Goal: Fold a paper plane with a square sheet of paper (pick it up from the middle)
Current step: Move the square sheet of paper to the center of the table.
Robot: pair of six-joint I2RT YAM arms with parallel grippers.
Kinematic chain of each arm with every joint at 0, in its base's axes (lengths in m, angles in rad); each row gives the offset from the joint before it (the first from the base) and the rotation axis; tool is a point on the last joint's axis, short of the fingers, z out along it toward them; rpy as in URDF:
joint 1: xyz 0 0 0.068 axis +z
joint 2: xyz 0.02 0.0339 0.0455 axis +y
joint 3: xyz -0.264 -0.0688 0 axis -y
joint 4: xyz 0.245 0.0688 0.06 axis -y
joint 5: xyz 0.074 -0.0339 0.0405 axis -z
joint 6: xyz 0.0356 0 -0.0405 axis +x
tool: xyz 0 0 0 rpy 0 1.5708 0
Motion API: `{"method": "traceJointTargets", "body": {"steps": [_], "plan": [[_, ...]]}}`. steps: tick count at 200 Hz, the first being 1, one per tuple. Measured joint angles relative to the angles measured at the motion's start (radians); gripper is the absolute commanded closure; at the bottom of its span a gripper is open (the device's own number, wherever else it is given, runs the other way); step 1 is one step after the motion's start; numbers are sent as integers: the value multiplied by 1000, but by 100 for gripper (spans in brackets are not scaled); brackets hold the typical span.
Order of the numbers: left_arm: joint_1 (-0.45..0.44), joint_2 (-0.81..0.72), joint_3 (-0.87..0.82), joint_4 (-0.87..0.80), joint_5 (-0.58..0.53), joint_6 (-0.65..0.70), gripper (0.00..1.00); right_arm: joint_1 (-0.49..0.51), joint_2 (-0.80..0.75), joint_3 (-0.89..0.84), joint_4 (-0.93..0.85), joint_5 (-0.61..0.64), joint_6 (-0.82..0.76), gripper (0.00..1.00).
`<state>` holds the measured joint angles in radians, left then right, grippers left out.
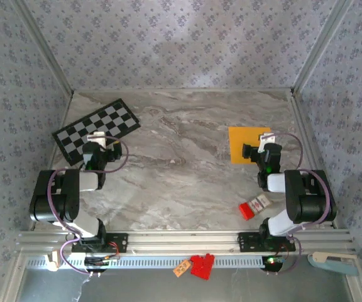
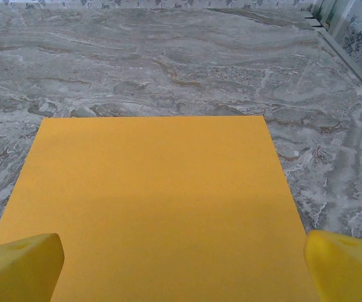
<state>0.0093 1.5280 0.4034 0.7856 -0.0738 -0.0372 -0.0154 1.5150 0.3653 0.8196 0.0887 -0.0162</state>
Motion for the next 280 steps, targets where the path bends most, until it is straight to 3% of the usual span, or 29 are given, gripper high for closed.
{"method": "traceJointTargets", "body": {"steps": [224, 249, 280], "plan": [[0, 0, 0, 0, -1, 0, 0, -3, -2, 0, -3, 0, 0, 0], [0, -35, 4, -59, -21, -5, 0, 8, -78, 34, -140, 25, 0, 0], [0, -185, 63, -240, -72, -50, 0, 19, -237, 180, -353, 66, 45, 0]]}}
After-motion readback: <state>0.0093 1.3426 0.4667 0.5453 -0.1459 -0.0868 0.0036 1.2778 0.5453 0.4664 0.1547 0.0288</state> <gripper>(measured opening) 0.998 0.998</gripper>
